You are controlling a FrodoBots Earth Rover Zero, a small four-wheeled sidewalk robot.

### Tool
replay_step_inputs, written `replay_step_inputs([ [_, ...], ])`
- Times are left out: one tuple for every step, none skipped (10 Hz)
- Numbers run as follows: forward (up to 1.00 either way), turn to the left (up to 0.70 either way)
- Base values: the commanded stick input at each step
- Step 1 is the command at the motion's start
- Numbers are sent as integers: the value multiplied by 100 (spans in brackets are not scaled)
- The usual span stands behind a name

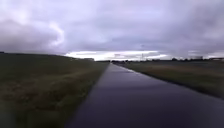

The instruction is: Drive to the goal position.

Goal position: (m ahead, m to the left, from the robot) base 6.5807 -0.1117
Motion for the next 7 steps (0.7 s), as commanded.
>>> replay_step_inputs([
  [70, 0],
  [70, 0],
  [70, 0],
  [70, 0],
  [70, 0],
  [70, 0],
  [70, 0],
])
